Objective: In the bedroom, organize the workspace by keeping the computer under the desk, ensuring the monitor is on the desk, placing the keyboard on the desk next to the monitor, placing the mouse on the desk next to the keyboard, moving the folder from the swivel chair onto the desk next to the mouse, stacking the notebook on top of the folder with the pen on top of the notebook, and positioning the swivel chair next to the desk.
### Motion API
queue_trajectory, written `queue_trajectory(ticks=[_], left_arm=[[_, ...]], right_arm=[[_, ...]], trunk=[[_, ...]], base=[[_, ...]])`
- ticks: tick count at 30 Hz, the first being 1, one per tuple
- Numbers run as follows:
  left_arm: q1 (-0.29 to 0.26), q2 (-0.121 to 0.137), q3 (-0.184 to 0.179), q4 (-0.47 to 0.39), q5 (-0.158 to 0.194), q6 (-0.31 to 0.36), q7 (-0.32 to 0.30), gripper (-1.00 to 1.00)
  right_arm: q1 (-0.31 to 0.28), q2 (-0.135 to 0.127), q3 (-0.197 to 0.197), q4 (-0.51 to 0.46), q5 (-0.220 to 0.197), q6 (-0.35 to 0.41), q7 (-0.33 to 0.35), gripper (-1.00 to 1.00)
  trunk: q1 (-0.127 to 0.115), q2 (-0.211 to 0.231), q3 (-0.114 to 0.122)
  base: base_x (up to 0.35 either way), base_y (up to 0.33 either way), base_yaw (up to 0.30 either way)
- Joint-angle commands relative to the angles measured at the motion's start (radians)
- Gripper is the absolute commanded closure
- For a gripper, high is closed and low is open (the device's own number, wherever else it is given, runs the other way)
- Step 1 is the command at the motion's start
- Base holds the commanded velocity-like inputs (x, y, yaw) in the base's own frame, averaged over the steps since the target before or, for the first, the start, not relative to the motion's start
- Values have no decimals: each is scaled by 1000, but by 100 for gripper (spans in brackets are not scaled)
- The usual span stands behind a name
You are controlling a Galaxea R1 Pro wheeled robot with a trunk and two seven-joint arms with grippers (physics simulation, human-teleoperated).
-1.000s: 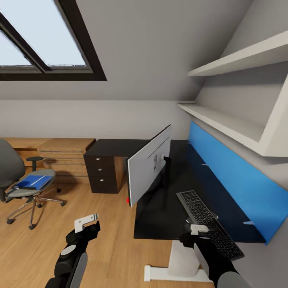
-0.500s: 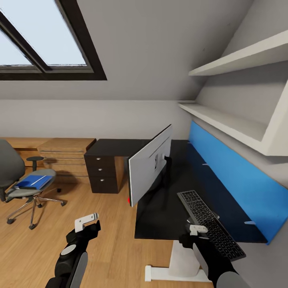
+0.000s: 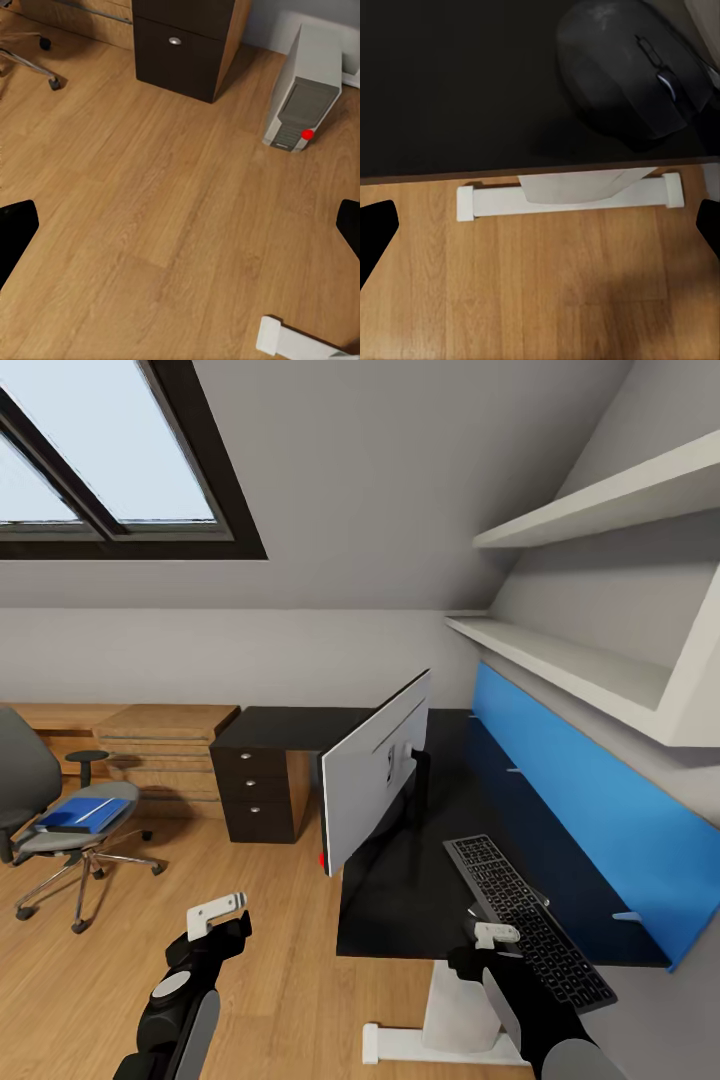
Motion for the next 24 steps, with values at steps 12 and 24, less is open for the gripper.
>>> queue_trajectory(ticks=[12,24], left_arm=[[-1,4,2,2,8,4,7,-100],[-1,4,2,1,7,4,7,-100]], right_arm=[[0,-2,-8,-1,-2,32,-3,-100],[0,-4,-9,-1,-2,43,-3,-100]], trunk=[[0,-1,-2],[0,-1,-2]], base=[[0,-119,0],[0,-16,0]])
